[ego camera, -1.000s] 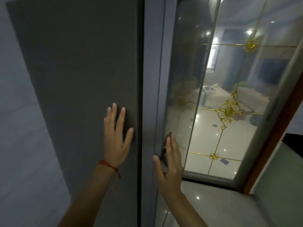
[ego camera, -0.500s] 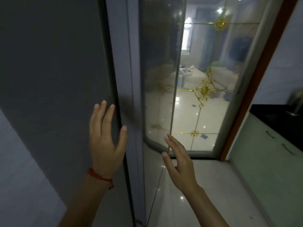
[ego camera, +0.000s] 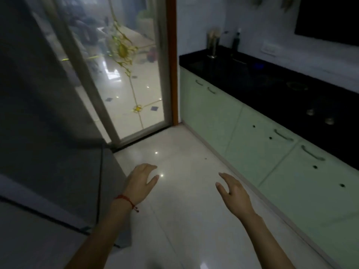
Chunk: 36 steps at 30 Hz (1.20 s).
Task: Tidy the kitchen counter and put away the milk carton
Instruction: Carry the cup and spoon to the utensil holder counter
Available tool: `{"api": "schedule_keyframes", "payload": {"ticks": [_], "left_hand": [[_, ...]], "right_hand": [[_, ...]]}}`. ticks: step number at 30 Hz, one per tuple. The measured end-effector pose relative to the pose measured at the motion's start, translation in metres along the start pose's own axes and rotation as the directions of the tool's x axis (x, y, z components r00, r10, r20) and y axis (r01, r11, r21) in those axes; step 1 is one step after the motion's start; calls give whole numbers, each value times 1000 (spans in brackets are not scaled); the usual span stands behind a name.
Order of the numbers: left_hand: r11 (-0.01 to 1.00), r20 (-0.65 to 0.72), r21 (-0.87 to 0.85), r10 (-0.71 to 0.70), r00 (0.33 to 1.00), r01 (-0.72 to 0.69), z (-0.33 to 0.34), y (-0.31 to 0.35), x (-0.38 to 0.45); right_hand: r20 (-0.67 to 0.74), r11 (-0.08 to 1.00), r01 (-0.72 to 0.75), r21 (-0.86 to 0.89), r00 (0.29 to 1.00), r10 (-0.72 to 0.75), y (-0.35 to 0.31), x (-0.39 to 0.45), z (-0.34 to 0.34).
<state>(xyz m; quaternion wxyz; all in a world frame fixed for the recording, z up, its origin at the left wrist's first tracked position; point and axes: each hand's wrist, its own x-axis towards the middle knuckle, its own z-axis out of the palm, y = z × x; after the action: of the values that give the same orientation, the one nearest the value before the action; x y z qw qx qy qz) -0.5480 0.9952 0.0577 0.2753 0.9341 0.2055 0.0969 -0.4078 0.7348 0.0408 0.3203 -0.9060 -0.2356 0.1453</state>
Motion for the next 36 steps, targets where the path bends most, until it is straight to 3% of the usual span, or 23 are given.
{"api": "schedule_keyframes", "payload": {"ticks": [3,6,14,19,25,36], "left_hand": [[985,273,-88,-118,955,147,71,43,-1],[958,440,-114,-187,878,261,139,85,-4],[901,732,-13,-287,618,434,263,178,10],[863,796,79,-356,490,499,318,230,33],[901,855,149,-324,404,408,386,301,68],[993,974,103,-89,210,-58,500,476,76]], "right_hand": [[-24,975,-208,78,977,210,85,-36,-28],[-52,876,-432,214,891,452,159,-83,-49],[-17,444,-748,493,502,865,282,-210,-72],[35,169,-757,631,245,969,316,-256,-72],[82,-54,-648,760,13,997,342,-268,-77],[156,-229,-313,922,-240,958,373,-279,-95]]}}
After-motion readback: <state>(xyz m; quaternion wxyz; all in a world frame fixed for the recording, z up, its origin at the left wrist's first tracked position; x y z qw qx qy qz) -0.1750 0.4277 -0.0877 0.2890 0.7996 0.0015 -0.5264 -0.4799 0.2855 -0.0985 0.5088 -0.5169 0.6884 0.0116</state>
